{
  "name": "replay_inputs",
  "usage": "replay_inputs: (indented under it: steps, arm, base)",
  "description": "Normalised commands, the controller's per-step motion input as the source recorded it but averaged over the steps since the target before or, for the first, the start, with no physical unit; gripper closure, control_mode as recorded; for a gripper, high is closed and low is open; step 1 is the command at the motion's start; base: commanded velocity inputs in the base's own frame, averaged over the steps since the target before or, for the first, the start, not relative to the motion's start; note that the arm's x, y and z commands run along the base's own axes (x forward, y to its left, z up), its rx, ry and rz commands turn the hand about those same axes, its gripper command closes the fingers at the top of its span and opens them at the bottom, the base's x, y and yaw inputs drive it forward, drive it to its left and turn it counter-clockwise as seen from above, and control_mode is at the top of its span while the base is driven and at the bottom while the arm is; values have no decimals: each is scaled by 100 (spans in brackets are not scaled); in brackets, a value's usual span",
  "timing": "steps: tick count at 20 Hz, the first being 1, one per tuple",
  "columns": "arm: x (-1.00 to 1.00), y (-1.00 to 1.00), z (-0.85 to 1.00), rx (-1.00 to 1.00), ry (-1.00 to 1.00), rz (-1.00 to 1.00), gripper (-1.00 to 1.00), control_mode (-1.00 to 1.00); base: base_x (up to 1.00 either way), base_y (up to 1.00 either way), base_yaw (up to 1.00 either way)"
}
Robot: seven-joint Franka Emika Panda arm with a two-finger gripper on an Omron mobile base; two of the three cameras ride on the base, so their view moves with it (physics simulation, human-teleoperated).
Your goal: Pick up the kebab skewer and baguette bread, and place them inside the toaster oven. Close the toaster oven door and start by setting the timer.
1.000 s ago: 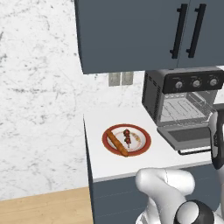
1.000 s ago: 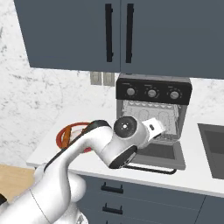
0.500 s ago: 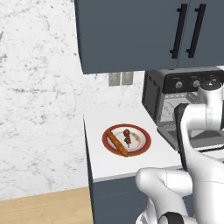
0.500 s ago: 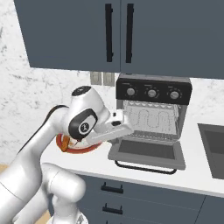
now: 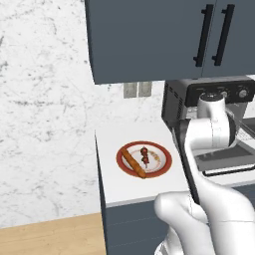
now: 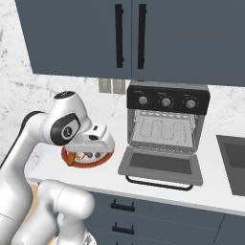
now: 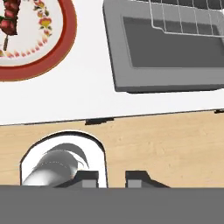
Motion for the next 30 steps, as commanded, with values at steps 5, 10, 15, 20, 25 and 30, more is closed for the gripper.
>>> replay_inputs:
  steps: [5, 10, 15, 20, 25, 30]
  arm:
    - [39, 87, -25, 14, 0, -9, -100, -100]
    - [62, 22, -16, 7, 0, 0, -100, -100]
    - [73, 16, -6, 0, 0, 0, -100, -100]
    - [20, 77, -10, 0, 0, 5, -100, -100]
    - [21, 58, -41, 1, 0, 14, -100, -100]
    - [45, 32, -51, 0, 0, 22, -100, -100]
  base:
    - [0, 0, 0]
    - [0, 0, 0]
    - [0, 0, 0]
    - [0, 0, 0]
    - [0, 0, 0]
    - [0, 0, 0]
